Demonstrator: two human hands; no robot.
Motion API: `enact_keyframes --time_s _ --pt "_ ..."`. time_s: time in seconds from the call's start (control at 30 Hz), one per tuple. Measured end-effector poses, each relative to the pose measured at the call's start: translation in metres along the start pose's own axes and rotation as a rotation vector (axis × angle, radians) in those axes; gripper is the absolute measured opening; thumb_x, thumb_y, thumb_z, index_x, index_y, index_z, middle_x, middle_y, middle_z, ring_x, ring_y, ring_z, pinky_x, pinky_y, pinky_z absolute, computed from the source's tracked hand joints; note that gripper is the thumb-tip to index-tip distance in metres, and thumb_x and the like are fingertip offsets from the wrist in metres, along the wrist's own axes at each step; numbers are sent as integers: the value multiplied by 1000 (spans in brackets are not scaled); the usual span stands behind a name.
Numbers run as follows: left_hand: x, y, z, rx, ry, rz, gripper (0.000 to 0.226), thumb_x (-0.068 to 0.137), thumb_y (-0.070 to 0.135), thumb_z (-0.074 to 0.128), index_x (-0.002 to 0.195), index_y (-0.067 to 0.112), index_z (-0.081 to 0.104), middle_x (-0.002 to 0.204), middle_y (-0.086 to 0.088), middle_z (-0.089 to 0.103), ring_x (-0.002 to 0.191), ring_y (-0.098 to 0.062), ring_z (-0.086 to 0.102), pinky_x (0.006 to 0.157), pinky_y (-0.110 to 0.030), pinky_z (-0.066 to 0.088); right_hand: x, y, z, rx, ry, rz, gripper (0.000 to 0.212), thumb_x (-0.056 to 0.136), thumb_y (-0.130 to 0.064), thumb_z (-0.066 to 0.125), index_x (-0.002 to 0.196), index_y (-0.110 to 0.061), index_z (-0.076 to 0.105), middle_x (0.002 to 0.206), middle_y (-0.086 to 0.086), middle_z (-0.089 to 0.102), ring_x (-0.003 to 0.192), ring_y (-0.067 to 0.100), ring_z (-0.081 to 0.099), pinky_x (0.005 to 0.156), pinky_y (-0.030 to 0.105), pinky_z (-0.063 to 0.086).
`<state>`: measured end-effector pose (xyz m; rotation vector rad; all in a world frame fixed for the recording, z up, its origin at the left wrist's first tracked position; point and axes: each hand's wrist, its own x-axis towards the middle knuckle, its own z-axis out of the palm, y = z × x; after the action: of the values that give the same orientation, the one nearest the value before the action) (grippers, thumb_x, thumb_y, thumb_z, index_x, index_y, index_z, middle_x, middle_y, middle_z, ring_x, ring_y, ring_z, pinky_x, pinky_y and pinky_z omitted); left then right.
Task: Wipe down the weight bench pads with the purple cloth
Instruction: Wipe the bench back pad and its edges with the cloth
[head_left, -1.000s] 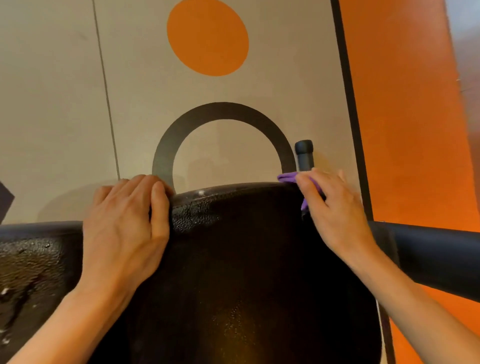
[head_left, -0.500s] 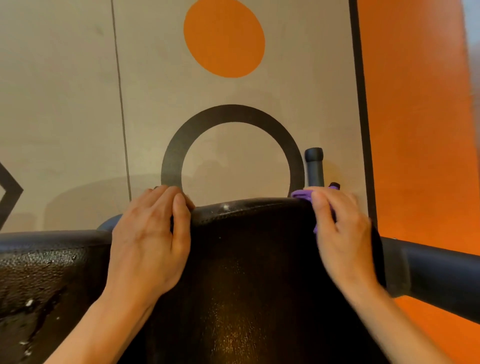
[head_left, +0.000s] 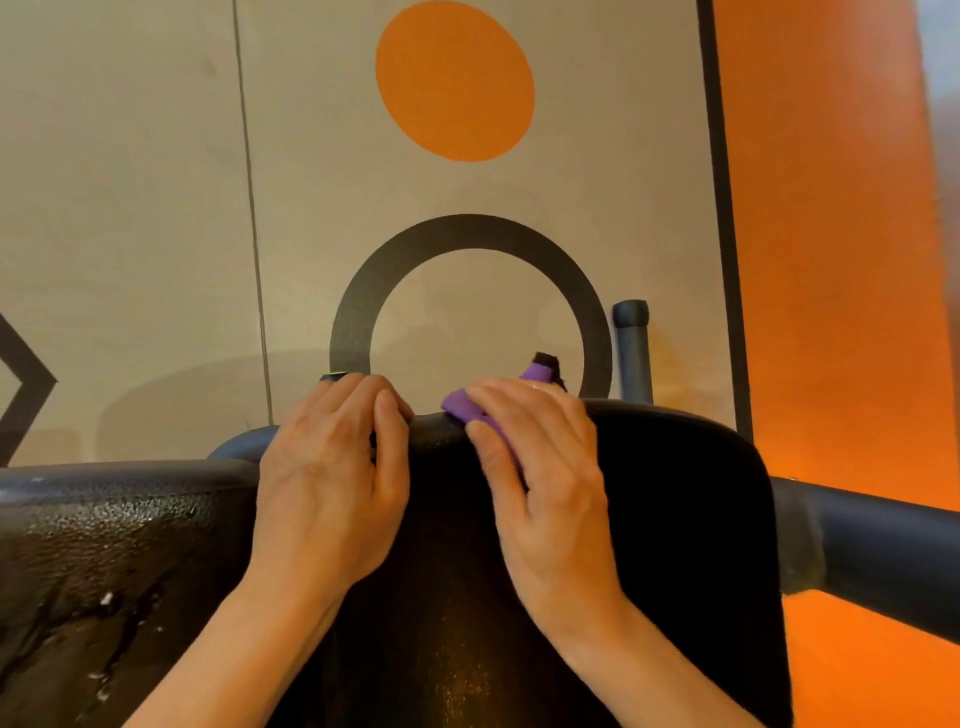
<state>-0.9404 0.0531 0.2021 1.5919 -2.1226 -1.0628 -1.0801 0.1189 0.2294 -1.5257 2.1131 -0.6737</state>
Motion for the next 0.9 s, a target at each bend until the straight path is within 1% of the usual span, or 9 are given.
enact_keyframes --time_s 0.1,0.23,0.37,0.43,0.5,0.6,0.7,0.83,0.9 --pt "0 -1 -1 -6 -11 1 35 100 28 29 80 19 57 74 7 53 71 -14 51 67 -39 47 2 25 -19 -9 -90 -62 35 98 -32 44 127 -18 57 125 -6 60 123 2 46 108 22 35" --pt "0 -2 1 -31 14 -8 36 100 27 30 77 19 56 71 7 53 69 -15 51 66 -39 45 -2 52 -45 -35 124 231 27 99 -29 44 116 -25 64 114 -11 63 115 2 50 100 34 43" --pt "2 -2 1 -50 8 4 37 100 29 30 75 17 54 68 5 52 67 -15 50 66 -41 45 8 -16 8 -93 -73 -73 27 100 -29 46 116 -20 66 114 -9 65 111 4 51 100 29 39" --pt "2 -1 0 -39 -1 2 38 101 30 28 76 17 54 70 4 53 68 -15 50 69 -40 46 15 -11 -1 -118 -189 -177 30 100 -32 45 120 -22 64 117 -10 64 112 4 51 100 27 38" --pt "0 0 -1 -40 20 -23 39 101 29 25 80 19 56 76 5 57 74 -14 52 74 -36 47 21 16 -26 -109 -172 -49 30 99 -37 41 114 -30 66 112 -16 65 111 0 49 101 32 38" --pt "-6 8 -6 -103 49 -41 44 102 32 19 100 19 62 96 5 63 93 -12 57 86 -27 44 11 25 -36 -86 20 194 34 99 -40 36 101 -30 69 101 -19 64 105 -5 49 102 40 39" --pt "-16 15 -27 -60 53 8 47 101 30 19 115 13 61 112 0 63 105 -15 57 90 -25 42 0 -26 10 -81 2 38 33 101 -34 37 109 -22 67 110 -14 63 111 -2 50 106 34 37" --pt "-31 -7 -73 240 39 83 42 101 24 25 119 11 60 114 -8 65 107 -27 59 95 -36 37 -2 -40 18 -149 -207 -295 36 101 -33 38 127 -16 58 125 -4 59 121 10 49 107 32 36" --pt "-35 -29 -90 362 4 9 38 101 26 29 121 13 59 115 -9 64 110 -30 58 99 -39 33 4 -13 -1 -140 -179 -208 35 102 -33 36 127 -22 58 125 -9 59 121 6 48 106 33 37"
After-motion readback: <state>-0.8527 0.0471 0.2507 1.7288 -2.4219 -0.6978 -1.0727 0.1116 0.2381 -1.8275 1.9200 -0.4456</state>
